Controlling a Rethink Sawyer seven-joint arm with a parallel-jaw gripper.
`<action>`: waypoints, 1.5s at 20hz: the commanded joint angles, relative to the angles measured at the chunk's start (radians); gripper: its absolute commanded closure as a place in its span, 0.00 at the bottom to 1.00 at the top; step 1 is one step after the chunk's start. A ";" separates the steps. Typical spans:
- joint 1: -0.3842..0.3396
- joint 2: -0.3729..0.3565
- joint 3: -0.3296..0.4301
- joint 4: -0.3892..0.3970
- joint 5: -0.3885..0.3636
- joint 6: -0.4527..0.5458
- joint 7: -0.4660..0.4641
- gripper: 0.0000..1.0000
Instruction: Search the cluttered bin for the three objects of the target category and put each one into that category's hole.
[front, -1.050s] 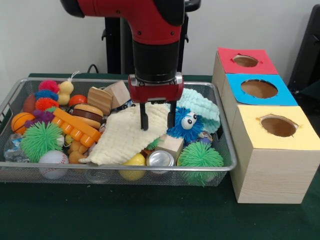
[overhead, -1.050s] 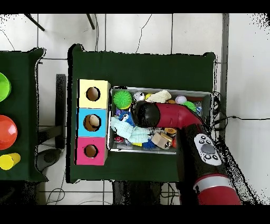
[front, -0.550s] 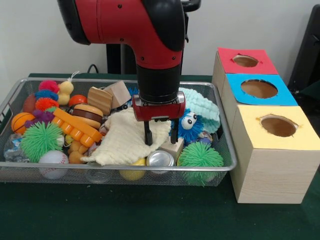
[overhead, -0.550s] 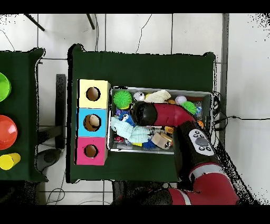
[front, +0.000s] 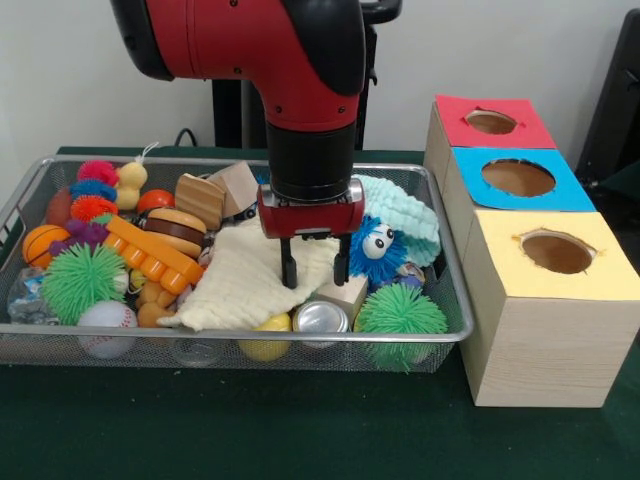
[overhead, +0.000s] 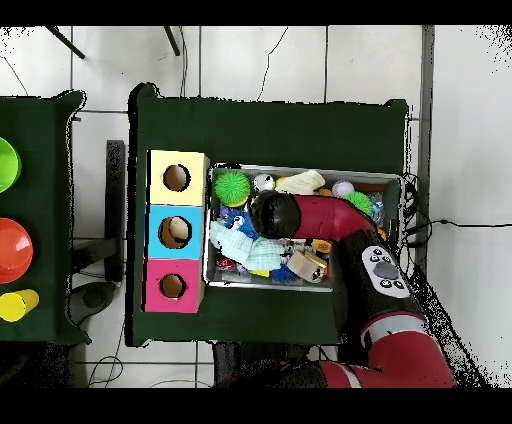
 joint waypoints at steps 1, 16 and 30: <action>0.004 -0.014 -0.012 0.021 -0.052 -0.026 0.069 0.00; 0.000 -0.008 -0.010 0.033 -0.049 -0.047 0.068 0.00; -0.008 0.002 0.000 0.033 -0.052 -0.055 0.058 0.00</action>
